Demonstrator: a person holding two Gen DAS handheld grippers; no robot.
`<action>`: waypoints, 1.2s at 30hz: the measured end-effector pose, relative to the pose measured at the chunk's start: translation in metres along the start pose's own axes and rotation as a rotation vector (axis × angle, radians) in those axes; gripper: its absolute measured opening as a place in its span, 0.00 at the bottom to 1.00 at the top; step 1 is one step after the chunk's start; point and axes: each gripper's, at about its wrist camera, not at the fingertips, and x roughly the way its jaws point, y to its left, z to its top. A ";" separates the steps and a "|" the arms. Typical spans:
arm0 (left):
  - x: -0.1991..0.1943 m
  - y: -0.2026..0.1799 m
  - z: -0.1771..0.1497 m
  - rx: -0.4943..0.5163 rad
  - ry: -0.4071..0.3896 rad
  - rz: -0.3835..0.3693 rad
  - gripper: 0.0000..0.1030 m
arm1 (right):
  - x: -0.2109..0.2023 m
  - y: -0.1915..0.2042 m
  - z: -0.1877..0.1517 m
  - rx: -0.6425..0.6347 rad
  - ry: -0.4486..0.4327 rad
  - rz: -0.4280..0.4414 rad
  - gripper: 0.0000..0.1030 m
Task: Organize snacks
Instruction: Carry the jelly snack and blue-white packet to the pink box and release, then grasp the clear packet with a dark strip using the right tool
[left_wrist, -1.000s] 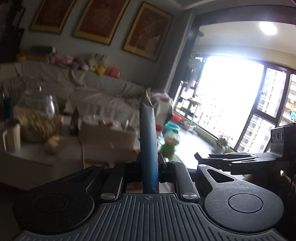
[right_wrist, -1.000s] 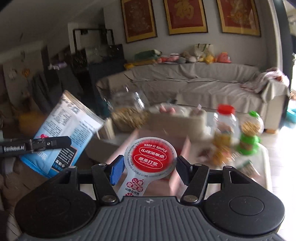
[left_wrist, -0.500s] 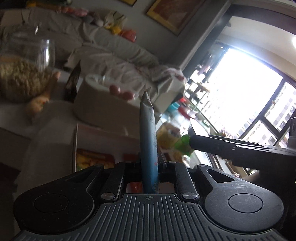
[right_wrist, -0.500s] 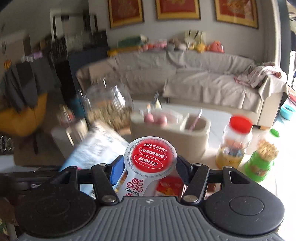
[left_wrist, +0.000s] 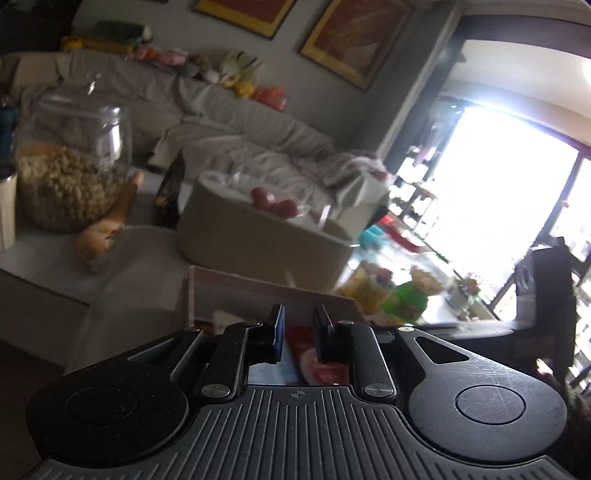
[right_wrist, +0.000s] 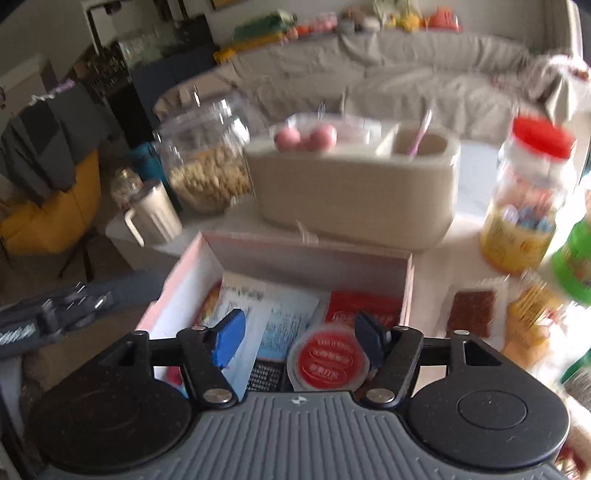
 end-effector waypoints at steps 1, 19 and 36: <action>-0.005 -0.009 -0.003 0.009 0.003 -0.028 0.18 | -0.009 -0.002 -0.003 -0.003 -0.032 -0.009 0.68; 0.008 -0.059 -0.119 0.023 0.297 -0.057 0.18 | -0.073 -0.023 -0.148 -0.232 -0.004 -0.135 0.77; -0.001 -0.058 -0.136 -0.066 0.352 -0.023 0.18 | -0.102 -0.008 -0.190 -0.126 0.046 -0.031 0.48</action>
